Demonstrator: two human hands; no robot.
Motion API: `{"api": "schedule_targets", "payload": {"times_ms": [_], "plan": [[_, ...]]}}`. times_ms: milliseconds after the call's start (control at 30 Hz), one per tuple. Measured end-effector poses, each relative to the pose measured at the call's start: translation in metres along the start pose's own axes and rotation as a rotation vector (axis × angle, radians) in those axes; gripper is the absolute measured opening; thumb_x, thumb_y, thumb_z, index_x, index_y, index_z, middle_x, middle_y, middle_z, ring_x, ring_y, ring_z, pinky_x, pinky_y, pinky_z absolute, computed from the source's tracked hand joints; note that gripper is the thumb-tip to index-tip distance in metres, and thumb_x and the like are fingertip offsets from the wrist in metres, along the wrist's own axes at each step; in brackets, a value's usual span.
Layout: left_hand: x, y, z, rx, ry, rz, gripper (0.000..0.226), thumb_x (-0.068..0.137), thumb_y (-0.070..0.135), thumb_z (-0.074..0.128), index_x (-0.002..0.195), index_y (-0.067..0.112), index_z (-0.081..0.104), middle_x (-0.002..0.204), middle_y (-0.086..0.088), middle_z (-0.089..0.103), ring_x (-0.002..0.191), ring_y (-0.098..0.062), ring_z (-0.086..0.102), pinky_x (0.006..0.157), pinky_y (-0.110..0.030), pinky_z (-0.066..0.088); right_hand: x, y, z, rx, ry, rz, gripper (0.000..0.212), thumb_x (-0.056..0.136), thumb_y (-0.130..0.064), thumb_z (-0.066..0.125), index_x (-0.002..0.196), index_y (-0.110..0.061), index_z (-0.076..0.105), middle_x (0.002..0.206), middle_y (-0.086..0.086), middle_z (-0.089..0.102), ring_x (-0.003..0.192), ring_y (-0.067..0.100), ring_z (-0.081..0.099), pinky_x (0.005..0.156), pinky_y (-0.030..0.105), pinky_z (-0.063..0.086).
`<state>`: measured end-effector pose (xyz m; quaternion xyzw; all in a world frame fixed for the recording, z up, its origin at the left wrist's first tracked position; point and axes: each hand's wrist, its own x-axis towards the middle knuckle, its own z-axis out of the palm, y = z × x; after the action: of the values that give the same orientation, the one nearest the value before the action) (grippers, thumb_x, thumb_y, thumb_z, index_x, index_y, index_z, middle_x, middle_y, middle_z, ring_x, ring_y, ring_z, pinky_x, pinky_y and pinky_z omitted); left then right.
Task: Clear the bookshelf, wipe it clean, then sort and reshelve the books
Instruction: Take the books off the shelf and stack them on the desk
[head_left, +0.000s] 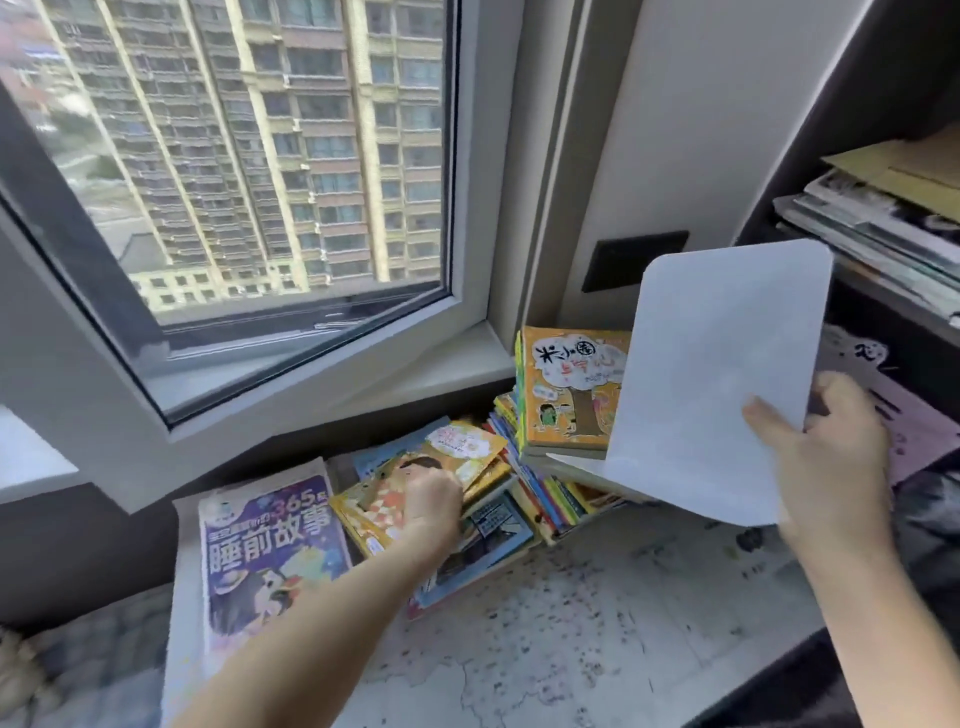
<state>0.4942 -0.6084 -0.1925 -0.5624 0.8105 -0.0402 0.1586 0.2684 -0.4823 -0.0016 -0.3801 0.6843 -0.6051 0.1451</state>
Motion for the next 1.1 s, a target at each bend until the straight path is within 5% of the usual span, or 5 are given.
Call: {"api": "schedule_targets", "payload": {"times_ms": [167,400,600,800,1100], "plan": [[0.01,-0.002,0.013,-0.249,-0.249,-0.02,0.049,0.083,0.066,0.051,0.094,0.019,0.059,0.073,0.005,0.055,0.077,-0.017,0.058,0.063,-0.027,0.045,0.003,0.011,-0.004,0.015,0.074,0.054,0.023,0.09,-0.002,0.06,0.08,-0.021,0.052,0.083,-0.004,0.065,0.072,0.012,0.062,0.068,0.029,0.047],[0.03,-0.067,-0.061,-0.548,0.17,-0.151,0.04,0.094,0.042,0.049,0.066,0.014,0.05,0.062,0.003,0.055,0.058,-0.017,0.052,0.05,-0.025,0.039,0.013,0.026,-0.019,-0.179,0.395,-0.027,0.013,0.091,-0.002,0.053,0.094,-0.014,0.056,0.09,-0.004,0.063,0.081,0.016,0.057,0.064,0.023,0.043],[0.024,-0.045,-0.13,-0.845,0.5,0.058,0.024,0.091,0.028,0.058,0.074,0.011,0.059,0.071,-0.002,0.063,0.068,-0.023,0.057,0.059,-0.029,0.037,0.031,0.07,-0.033,-0.58,0.67,0.022,0.012,0.094,-0.002,0.048,0.105,-0.003,0.053,0.099,0.025,0.065,0.089,0.043,0.057,0.065,0.04,0.036],[0.036,0.03,-0.159,-0.783,0.53,0.485,0.022,0.093,0.036,0.056,0.095,0.016,0.066,0.099,0.002,0.065,0.088,-0.018,0.06,0.069,-0.027,0.042,0.018,0.134,-0.028,-0.752,0.706,0.23,0.018,0.091,0.008,0.043,0.104,0.002,0.053,0.093,0.033,0.063,0.083,0.047,0.058,0.06,0.04,0.031],[0.1,0.112,-0.15,-0.505,0.357,0.762,0.031,0.095,0.034,0.049,0.117,0.016,0.062,0.121,-0.007,0.058,0.109,-0.029,0.051,0.088,-0.037,0.044,0.004,0.24,-0.012,-0.4,0.731,0.445,0.009,0.095,0.001,0.046,0.095,0.002,0.055,0.087,0.017,0.059,0.081,0.029,0.054,0.064,0.032,0.038]]}}
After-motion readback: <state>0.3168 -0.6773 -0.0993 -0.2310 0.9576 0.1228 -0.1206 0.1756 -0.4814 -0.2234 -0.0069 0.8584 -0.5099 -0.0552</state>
